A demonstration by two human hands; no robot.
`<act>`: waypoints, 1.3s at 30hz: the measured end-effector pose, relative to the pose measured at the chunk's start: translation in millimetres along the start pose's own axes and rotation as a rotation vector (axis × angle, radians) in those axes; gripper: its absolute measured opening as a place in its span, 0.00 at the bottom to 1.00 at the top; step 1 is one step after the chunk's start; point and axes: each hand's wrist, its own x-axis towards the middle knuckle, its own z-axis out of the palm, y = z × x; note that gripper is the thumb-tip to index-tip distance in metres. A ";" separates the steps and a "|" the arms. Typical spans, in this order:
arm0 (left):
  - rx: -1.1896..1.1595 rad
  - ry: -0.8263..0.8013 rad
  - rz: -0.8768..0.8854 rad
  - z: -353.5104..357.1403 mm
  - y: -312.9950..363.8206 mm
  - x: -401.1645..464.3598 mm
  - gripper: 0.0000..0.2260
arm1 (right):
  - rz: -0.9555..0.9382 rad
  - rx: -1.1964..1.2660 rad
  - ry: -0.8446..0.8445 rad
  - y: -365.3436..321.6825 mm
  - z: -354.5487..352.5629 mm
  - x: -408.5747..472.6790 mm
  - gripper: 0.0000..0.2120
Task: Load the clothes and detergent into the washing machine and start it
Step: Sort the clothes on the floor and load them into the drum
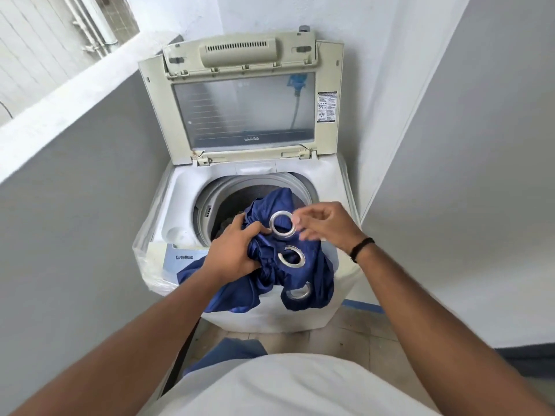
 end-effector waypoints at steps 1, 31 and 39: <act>-0.028 0.021 0.005 2.3 -2.6 -1.8 0.28 | -0.042 -0.072 0.144 9.5 -1.1 2.5 0.37; -0.111 -0.320 0.012 -12.3 -88.1 -29.1 0.71 | -0.016 -0.817 0.103 35.0 128.5 39.3 0.52; -0.526 -0.243 -0.049 -15.6 -91.8 -9.6 0.54 | -0.024 -0.679 0.097 25.2 120.9 53.3 0.42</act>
